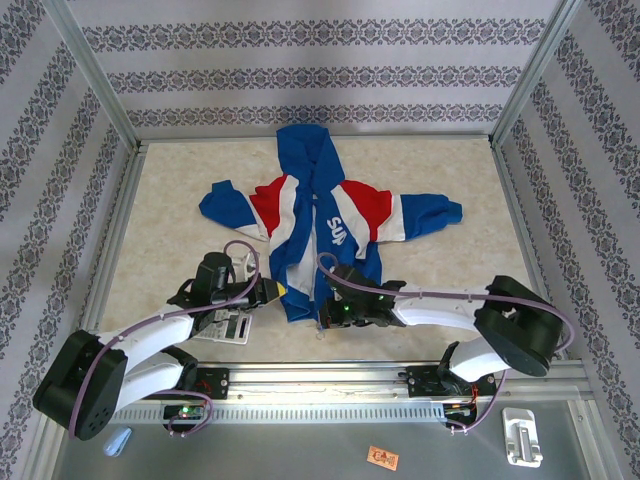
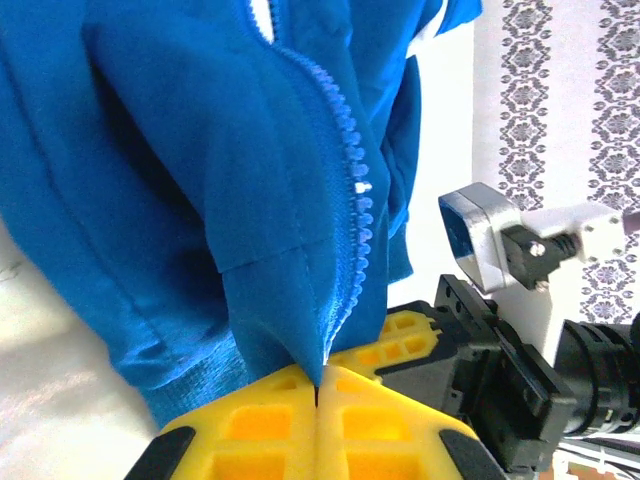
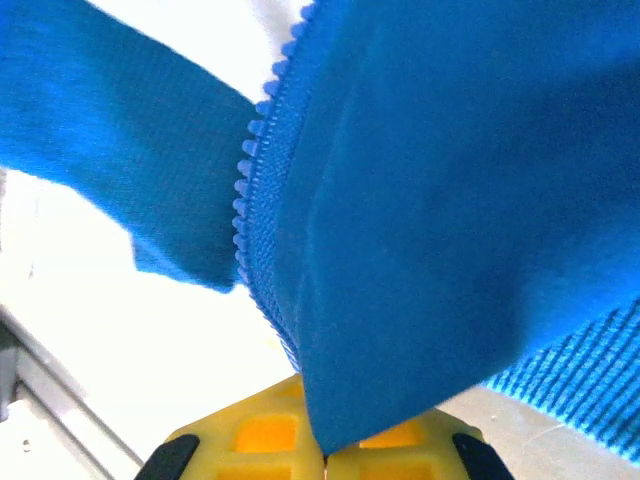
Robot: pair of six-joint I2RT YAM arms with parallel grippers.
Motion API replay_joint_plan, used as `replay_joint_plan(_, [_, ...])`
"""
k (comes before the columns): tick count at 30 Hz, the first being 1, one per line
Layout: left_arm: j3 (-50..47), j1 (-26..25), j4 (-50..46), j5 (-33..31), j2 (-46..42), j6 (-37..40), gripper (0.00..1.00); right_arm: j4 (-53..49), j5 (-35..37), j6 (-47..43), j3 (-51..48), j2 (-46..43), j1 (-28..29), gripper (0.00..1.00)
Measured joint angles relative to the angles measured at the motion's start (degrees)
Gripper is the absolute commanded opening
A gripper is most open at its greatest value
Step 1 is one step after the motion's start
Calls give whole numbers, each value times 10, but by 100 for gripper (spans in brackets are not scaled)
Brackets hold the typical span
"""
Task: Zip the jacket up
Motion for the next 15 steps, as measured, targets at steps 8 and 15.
replay_joint_plan(8, [33, 18, 1, 20, -1, 25, 0, -3, 10, -52, 14, -79, -13, 0])
replay_joint_plan(15, [31, 30, 56, 36, -9, 32, 0, 31, -2, -90, 14, -111, -52, 0])
